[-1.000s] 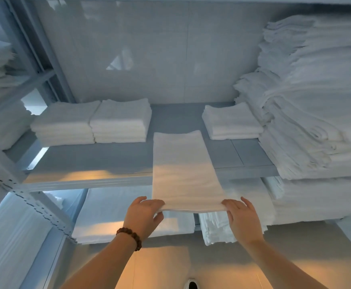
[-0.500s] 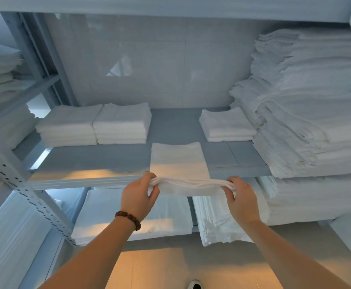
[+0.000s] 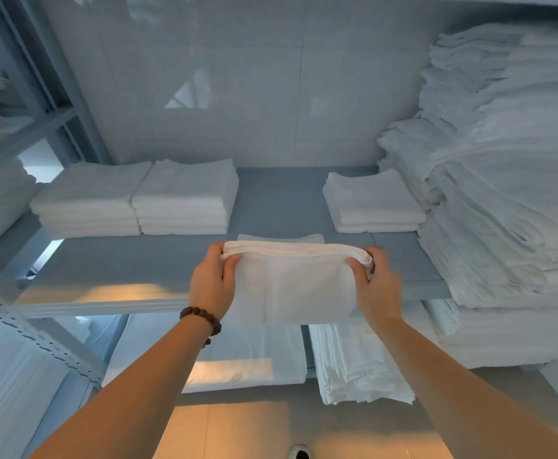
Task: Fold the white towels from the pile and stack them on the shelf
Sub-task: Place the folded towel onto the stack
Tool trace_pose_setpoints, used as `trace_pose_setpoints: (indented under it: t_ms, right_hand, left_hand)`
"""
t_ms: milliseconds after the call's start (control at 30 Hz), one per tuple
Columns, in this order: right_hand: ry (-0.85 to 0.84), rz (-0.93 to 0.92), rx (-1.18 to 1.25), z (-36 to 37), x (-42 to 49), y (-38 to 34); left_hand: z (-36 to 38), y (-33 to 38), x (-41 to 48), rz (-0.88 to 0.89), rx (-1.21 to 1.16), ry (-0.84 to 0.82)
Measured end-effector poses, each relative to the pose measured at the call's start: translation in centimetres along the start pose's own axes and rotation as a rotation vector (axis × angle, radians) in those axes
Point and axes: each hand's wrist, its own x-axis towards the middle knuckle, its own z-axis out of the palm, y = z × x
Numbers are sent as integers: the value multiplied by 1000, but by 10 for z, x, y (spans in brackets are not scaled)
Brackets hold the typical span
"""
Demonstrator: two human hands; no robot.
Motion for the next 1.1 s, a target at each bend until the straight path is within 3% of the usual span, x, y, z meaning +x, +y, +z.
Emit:
trace_pose_setpoints:
  t_ms: [233,467,633,833,1000,1100]
  right_hand:
    - [-65,109,34,46,72,30]
    - [-208,144,4,94,122,53]
    - [-324,313,-98,129,144,76]
    - [-266,411,-70,160,145,100]
    - [-251,424,-68,162,145,98]
    - [-281,349,-202,158,135,88]
  left_hand:
    - [50,-26,67,-208,-81,13]
    - [85,-61,116,-420,-29,-78]
    - [109,-91,143,-457,79,-173]
    - [137,-127,150,-488,107,-182]
    - [139,-124,149,-497,140,-135]
    - [132,-111,138,-377,376,-128]
